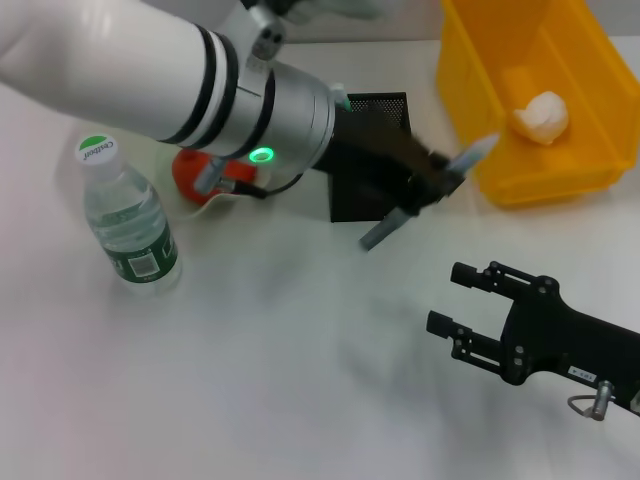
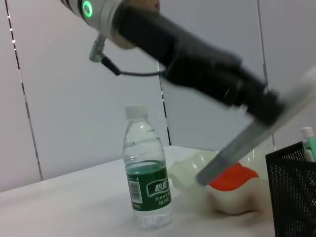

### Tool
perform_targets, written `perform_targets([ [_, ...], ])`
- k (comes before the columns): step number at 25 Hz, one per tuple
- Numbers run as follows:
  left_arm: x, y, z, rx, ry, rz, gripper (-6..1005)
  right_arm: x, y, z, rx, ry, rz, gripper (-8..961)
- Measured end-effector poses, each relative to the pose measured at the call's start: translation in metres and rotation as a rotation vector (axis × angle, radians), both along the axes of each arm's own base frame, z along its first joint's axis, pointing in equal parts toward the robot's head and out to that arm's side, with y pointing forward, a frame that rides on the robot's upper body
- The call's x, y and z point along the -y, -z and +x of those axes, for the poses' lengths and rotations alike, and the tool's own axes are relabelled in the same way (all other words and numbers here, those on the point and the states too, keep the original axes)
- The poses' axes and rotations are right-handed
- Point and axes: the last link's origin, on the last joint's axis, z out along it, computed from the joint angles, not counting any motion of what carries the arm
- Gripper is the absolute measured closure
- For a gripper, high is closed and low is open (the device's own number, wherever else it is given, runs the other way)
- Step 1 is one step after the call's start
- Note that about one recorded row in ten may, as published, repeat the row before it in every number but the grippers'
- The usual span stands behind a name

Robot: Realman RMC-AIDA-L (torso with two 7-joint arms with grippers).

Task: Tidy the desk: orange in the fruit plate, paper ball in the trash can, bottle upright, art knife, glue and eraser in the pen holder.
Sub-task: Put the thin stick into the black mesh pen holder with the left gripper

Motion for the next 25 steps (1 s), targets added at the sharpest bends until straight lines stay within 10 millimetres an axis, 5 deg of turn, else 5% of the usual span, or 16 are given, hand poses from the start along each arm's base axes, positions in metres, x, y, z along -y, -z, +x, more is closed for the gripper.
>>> perform_targets([
  [10,-0.01,0.002,-0.014,0.314,0.101,0.221,851,0.001,0.001,0.0,-0.003,0.006,-0.004,285],
  [25,-0.024,0.027,-0.042,0.287,0.049,0.381,857,0.0,0.003,-0.002,-0.019,0.021,-0.025,285],
])
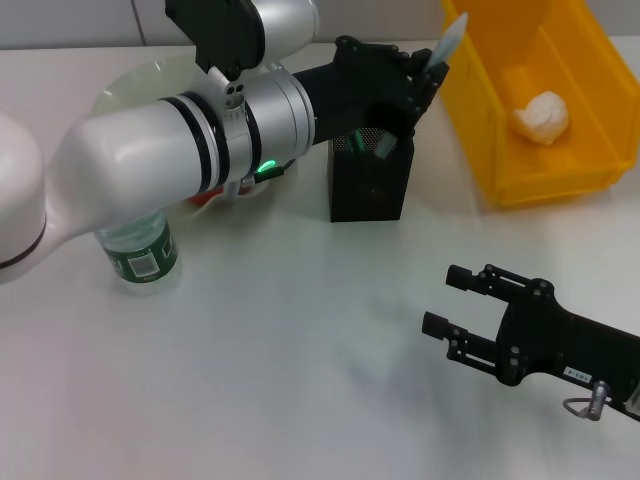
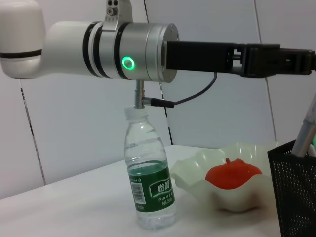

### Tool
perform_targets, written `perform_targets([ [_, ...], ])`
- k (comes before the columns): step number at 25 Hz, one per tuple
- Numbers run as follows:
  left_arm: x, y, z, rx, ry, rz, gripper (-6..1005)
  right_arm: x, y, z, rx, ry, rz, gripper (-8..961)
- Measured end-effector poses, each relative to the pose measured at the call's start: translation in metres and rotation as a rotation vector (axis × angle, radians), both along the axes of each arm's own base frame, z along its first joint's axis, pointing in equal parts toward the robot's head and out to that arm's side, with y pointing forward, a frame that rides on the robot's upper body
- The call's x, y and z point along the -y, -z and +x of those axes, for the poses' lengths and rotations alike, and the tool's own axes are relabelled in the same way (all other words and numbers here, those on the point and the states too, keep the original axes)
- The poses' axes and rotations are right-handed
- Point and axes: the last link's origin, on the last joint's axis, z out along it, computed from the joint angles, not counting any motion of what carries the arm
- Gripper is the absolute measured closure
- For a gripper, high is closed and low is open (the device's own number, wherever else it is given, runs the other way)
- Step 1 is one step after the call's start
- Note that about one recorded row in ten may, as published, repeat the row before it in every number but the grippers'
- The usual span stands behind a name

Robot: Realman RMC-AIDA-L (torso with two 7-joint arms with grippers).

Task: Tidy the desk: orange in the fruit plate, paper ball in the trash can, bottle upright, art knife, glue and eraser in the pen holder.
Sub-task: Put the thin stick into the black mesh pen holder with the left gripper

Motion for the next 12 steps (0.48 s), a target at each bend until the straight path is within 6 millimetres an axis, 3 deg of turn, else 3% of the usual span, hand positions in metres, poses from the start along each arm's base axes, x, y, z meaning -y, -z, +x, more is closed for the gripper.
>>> perform_targets([
  [12,-0.006,-0.0013,-0.006,0.001,-0.038,0.039,857,0.0006,0.0001,0.0001,-0.007,0.008,-0.008,286],
])
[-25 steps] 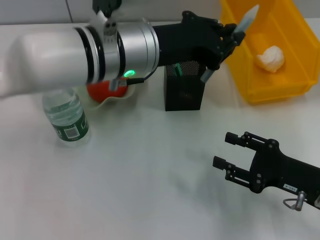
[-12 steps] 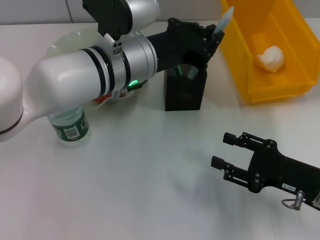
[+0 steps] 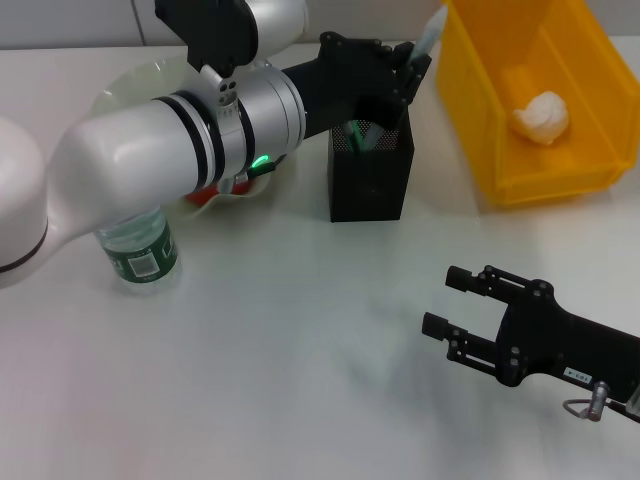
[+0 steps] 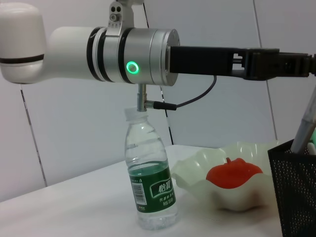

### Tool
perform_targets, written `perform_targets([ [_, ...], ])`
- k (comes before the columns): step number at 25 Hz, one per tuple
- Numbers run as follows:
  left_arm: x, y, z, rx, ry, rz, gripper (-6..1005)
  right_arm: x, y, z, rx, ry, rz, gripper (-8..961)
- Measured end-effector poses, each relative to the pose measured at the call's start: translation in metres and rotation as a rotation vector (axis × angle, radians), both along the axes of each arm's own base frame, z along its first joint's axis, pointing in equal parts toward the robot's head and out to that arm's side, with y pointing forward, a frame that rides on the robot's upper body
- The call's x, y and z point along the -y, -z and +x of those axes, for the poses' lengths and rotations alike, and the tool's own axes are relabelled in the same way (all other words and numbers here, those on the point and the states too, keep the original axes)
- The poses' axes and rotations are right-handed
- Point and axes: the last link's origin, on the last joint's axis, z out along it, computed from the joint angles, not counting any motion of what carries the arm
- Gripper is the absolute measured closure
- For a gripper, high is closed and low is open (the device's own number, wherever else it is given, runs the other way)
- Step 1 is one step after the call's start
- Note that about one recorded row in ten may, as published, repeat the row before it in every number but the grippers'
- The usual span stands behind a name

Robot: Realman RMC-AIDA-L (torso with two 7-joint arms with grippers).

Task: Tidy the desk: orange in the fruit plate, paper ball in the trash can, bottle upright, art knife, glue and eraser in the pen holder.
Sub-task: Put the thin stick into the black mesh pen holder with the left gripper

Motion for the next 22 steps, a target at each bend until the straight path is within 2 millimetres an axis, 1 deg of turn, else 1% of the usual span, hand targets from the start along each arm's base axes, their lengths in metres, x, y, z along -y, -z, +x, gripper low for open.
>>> perform_targets([
  [9,-0.004,0.002,-0.005,0.001,-0.031,0.012,856,0.001,0.001,-0.001,-0.002,-0.002,-0.005,285],
  [14,-0.005,0.002,-0.003,0.006,-0.03,0.011,856,0.001,0.001,-0.001,-0.007,0.005,-0.012,285],
  [22,-0.01,0.01,-0.009,-0.031,-0.049,0.011,856,0.001,0.002,-0.001,-0.008,0.004,-0.014,286],
])
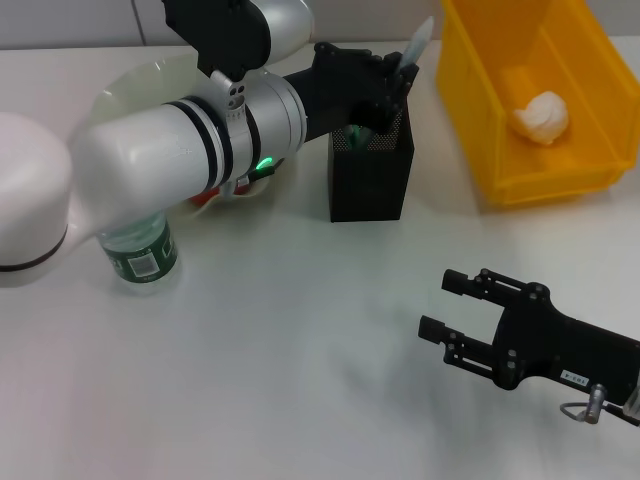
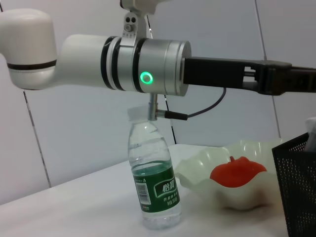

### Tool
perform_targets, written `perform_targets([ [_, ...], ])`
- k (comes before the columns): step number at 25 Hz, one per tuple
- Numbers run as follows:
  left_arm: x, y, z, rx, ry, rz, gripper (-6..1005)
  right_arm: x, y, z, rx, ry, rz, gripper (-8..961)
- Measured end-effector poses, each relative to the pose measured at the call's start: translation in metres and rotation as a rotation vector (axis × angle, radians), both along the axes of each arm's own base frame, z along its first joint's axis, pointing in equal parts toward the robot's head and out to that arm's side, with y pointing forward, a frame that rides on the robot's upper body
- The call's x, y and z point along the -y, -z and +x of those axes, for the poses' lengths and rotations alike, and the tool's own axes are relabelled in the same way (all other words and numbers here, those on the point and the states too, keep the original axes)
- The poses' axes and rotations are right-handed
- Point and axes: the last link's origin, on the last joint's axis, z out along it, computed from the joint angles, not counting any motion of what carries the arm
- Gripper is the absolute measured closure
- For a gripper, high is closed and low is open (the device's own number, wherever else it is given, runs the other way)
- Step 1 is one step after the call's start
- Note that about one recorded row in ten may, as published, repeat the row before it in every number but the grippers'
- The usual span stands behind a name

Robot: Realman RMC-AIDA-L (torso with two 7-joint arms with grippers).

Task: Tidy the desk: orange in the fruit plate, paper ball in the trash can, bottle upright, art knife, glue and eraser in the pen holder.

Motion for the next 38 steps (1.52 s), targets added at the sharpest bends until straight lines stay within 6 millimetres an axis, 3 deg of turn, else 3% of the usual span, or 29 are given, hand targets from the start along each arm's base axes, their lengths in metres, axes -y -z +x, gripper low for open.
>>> perform_targets([
  [10,0.0,0.007,-0.003,-0.031,0.003,-0.002,856,0.002,0.001,-0.001,-0.015,-0.001,-0.009,286],
  [20,0.01,0.004,0.009,0.008,0.052,-0.066,550,0.003,0.0,-0.002,-0.02,-0.006,-0.012,285],
  [26,0.022,-0.012,0.023,0.047,0.151,-0.111,531,0.003,0.0,-0.002,-0.023,-0.008,-0.012,286],
  [35,0.029,-0.024,0.029,0.096,0.196,-0.136,205,0.003,0.0,-0.003,-0.025,-0.01,-0.012,282],
  [37,0.031,-0.048,0.024,0.28,0.239,-0.203,169,0.003,-0.001,-0.003,-0.029,-0.014,-0.012,280],
  [38,0.031,-0.048,0.024,0.28,0.239,-0.203,170,0.004,-0.001,-0.004,-0.033,-0.019,-0.013,279],
])
